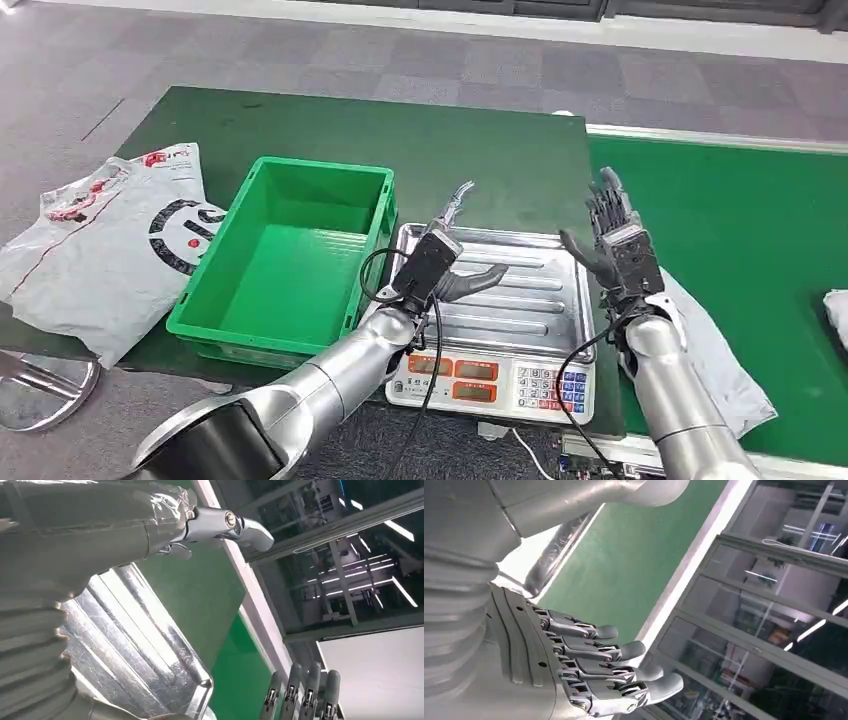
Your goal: Moved the parcel from conveyor to table for the left to box.
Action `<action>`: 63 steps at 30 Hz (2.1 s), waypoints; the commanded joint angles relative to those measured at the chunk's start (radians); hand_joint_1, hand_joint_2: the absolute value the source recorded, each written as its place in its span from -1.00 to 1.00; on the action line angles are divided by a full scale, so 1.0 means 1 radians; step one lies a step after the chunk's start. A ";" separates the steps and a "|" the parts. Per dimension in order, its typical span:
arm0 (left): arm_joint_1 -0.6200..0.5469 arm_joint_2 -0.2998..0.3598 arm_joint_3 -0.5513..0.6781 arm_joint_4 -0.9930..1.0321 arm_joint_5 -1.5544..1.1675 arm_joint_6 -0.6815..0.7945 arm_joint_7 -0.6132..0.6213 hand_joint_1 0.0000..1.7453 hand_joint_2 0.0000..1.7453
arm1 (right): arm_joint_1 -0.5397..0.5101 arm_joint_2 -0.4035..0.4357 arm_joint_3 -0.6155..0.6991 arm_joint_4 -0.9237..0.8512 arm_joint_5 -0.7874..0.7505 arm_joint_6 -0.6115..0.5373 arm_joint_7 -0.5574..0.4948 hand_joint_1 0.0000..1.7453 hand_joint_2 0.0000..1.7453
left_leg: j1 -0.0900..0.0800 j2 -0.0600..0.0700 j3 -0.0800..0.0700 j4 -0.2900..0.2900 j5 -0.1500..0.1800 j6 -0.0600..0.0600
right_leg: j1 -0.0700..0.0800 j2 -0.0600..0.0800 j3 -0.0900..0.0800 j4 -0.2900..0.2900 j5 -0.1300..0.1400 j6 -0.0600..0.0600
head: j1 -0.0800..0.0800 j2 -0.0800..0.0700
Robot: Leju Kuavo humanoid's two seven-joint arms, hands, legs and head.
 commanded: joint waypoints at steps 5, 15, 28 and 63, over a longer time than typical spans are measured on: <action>-0.019 -0.013 0.015 0.034 0.011 -0.009 0.014 -1.00 1.00 | -0.012 -0.032 0.029 0.047 -0.018 -0.007 0.003 -1.00 1.00 | 0.001 0.002 0.002 0.000 -0.001 0.000 | 0.001 0.000 0.002 -0.001 0.000 -0.001 | 0.000 0.000; -0.021 -0.013 -0.008 0.034 0.033 -0.007 0.013 -1.00 1.00 | 0.019 -0.034 0.031 0.011 -0.029 -0.025 0.004 -1.00 1.00 | 0.001 0.002 0.004 -0.001 -0.001 0.000 | 0.001 0.000 0.004 -0.002 -0.001 -0.001 | 0.000 0.000; -0.018 -0.013 -0.074 0.016 0.076 -0.010 0.032 -1.00 1.00 | 0.123 -0.024 -0.023 -0.111 0.013 -0.086 0.046 -1.00 1.00 | 0.001 0.001 0.003 -0.001 -0.001 0.000 | 0.001 -0.002 0.004 -0.002 -0.001 -0.001 | 0.000 0.000; -0.014 -0.013 -0.211 0.016 0.191 0.023 0.037 -1.00 1.00 | 0.189 -0.019 -0.249 -0.037 0.269 -0.248 0.062 -1.00 1.00 | 0.000 0.002 0.002 0.000 -0.001 0.001 | 0.001 0.000 0.002 -0.002 0.000 -0.001 | 0.000 0.000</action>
